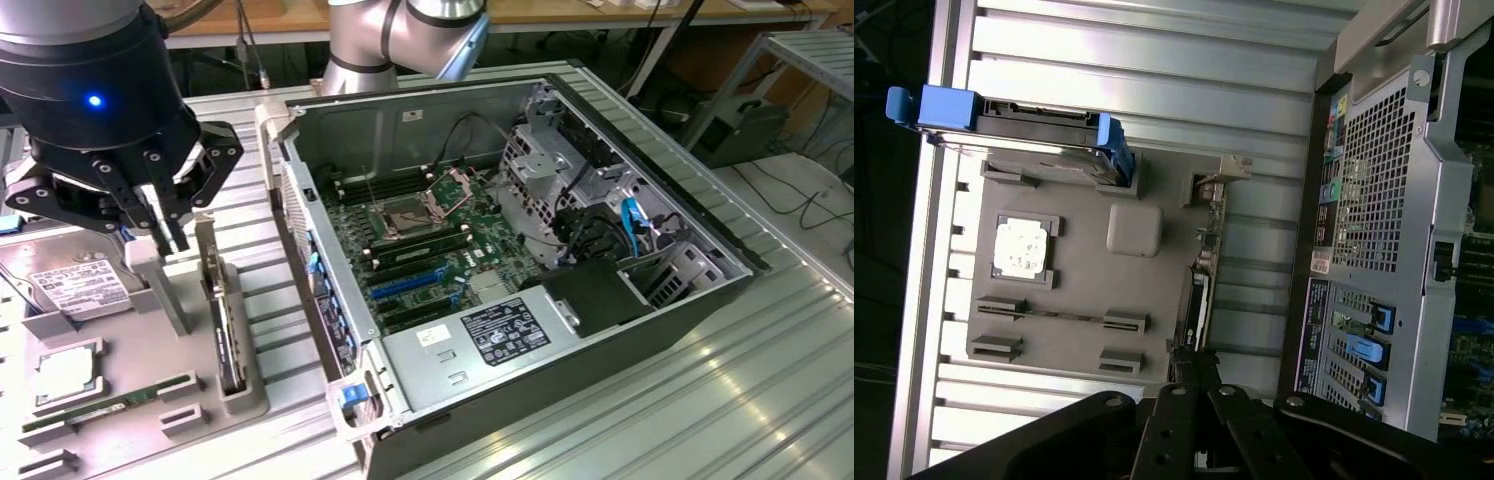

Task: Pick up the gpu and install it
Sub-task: 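Pick up the gpu and move the gpu toward the slot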

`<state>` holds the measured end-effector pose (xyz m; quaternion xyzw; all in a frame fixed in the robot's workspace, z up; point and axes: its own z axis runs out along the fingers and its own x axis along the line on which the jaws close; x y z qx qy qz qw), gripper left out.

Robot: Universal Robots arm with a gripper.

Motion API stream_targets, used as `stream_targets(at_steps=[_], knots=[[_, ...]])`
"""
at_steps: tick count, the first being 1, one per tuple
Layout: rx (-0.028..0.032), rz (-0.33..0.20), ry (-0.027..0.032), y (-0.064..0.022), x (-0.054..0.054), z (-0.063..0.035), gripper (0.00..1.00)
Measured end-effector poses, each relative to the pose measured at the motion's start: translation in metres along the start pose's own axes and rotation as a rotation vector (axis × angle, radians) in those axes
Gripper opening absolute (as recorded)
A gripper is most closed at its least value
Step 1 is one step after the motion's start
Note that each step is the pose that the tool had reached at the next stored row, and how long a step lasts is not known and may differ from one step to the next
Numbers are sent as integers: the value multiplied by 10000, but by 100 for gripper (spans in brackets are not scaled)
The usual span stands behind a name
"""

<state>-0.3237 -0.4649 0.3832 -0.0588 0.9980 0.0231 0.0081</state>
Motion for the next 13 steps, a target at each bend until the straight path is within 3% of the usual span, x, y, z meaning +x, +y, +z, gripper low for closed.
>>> stream_targets(at_steps=[1, 5, 7, 11, 13], knots=[[0, 0, 0, 0, 0, 0, 11], [0, 0, 0, 0, 0, 0, 36], [0, 0, 0, 0, 0, 0, 36], [0, 0, 0, 0, 0, 0, 60], [0, 0, 0, 0, 0, 0, 60]])
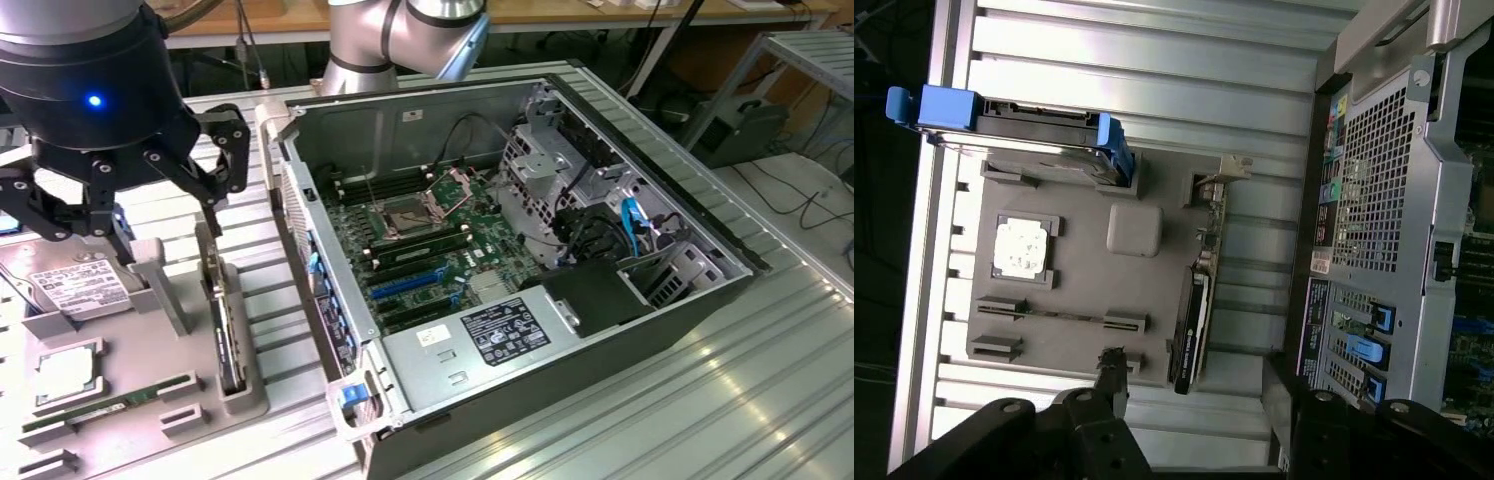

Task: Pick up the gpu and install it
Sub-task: 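Pick up the gpu and move the gpu toward the slot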

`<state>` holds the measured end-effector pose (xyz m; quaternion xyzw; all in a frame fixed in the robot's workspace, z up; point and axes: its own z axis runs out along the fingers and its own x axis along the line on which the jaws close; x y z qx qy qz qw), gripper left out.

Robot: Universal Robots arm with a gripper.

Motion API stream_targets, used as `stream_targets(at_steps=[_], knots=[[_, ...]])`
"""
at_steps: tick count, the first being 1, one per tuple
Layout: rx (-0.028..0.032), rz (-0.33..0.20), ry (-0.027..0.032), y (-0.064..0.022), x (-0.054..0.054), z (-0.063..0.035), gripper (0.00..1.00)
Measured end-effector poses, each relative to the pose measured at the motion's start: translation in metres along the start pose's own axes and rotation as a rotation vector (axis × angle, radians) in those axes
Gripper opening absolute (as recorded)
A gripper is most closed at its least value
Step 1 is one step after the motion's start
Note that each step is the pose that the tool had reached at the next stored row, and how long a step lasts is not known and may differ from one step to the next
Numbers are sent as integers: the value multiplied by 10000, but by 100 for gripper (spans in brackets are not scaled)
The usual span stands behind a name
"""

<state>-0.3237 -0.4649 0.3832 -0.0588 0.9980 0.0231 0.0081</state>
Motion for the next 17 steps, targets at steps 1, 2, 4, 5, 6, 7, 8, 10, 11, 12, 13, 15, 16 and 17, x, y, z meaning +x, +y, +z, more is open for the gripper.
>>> stream_targets(at_steps=[1, 2, 4, 5, 6, 7, 8, 10, 11, 12, 13, 15, 16, 17], knots=[[0, -1, 0, 0, 0, 0, 66], [0, -2, 0, 1, 0, 4, 66], [0, 18, 3, 3, -7, 25, 66], [0, 36, 2, 3, -8, 35, 66], [1, 75, 1, 1, -13, 67, 66], [1, 96, -1, 0, -14, 91, 66], [1, 114, -2, -1, -14, 111, 66], [2, 146, 8, -4, -14, 168, 66], [1, 149, 14, -5, -14, 190, 66], [0, 151, 22, -6, -13, 210, 66], [-2, 155, 34, -7, -13, 232, 66], [-5, 162, 64, -9, -12, 270, 66], [-6, 165, 76, -9, -12, 285, 66], [-7, 166, 92, -10, -12, 301, 66]])
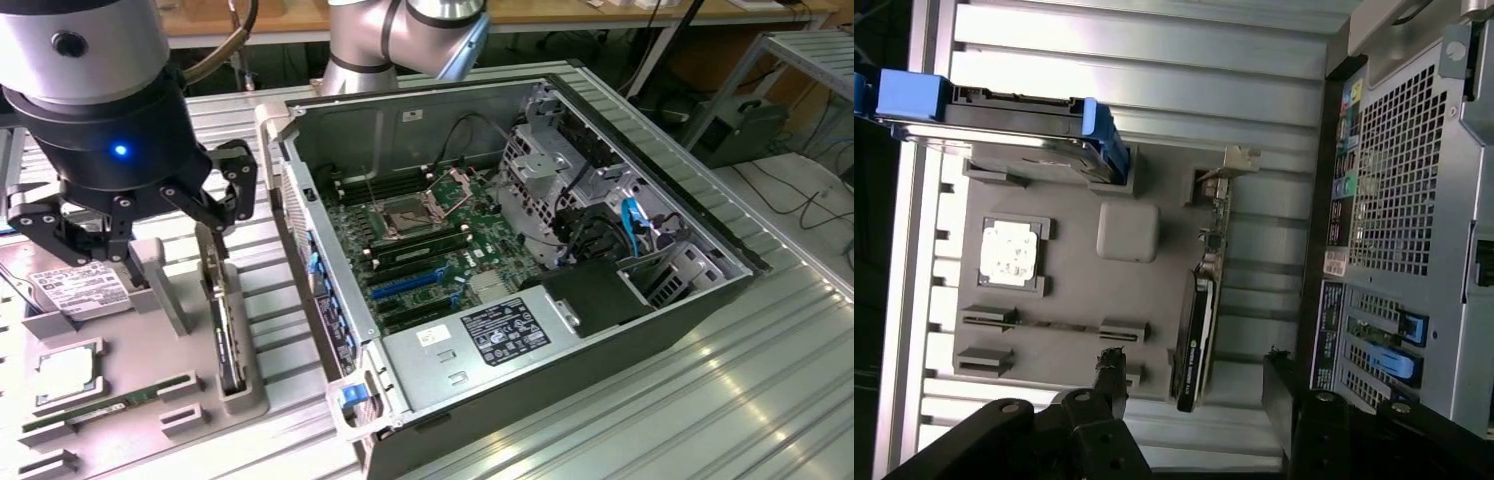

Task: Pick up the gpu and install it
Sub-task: 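Pick up the gpu and move the gpu toward the slot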

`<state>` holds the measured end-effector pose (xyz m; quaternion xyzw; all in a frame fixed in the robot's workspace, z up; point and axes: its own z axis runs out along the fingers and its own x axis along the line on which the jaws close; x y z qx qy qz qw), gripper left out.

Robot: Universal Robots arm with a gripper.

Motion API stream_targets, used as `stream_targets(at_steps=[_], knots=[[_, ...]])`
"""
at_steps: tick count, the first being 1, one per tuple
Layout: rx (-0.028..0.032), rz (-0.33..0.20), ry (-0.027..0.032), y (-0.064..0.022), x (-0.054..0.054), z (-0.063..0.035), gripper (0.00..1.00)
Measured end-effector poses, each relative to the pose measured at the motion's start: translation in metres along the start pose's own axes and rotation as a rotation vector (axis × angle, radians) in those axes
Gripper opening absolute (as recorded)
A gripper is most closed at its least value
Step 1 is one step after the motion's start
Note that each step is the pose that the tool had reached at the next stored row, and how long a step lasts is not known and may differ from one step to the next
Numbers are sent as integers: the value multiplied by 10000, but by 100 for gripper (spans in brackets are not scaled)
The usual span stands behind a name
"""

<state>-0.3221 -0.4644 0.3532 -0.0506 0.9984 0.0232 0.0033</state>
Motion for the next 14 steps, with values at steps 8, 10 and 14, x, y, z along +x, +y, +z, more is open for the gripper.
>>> stream_targets(at_steps=[8, 10, 14], knots=[[-4, 2, 42, -8, -4, 152, 66], [-3, 1, 44, -10, -18, 179, 66], [-4, 16, 41, -14, -37, 228, 66]])
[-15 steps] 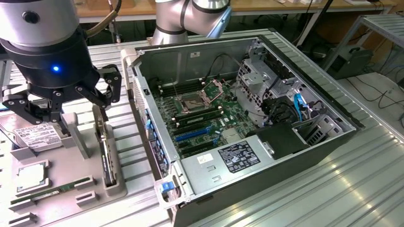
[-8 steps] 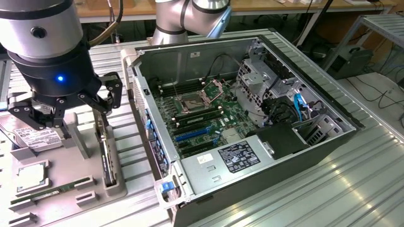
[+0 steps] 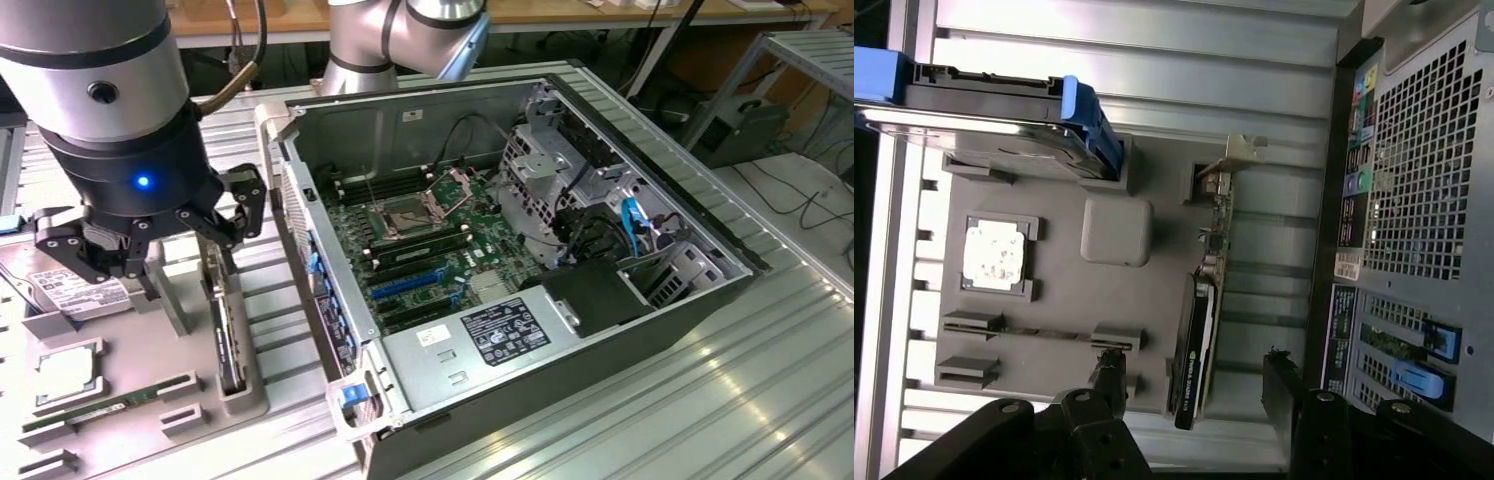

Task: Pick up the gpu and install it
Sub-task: 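Pick up the gpu and move the gpu toward the slot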

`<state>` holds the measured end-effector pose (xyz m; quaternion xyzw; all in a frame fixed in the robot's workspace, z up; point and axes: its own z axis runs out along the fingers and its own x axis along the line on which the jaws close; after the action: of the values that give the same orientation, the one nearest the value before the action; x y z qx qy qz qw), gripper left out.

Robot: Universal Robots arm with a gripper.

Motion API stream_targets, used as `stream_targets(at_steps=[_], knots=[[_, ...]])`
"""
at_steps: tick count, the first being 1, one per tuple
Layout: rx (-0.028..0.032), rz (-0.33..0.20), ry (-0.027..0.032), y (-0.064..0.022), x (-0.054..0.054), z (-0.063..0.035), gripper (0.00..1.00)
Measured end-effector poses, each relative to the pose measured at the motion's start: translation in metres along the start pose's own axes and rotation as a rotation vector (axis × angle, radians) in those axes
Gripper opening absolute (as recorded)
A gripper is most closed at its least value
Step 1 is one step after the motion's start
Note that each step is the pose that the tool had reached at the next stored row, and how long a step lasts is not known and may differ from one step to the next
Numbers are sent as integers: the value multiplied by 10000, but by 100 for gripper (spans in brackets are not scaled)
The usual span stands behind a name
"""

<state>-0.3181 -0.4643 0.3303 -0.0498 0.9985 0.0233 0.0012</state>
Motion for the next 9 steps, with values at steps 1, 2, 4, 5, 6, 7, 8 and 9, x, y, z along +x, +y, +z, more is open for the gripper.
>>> stream_targets(at_steps=[1, 2, 4, 5, 6, 7, 8, 9], knots=[[1, 4, 0, -1, -1, 14, 66], [1, 7, 1, -2, -2, 25, 66], [2, 9, 1, -3, -2, 49, 66], [1, 9, 0, -4, -2, 62, 66], [1, 10, 0, -5, -2, 79, 66], [1, 10, 1, -5, -2, 91, 66], [1, 10, 0, -6, -2, 106, 66], [0, 10, 0, -7, -2, 125, 66]])
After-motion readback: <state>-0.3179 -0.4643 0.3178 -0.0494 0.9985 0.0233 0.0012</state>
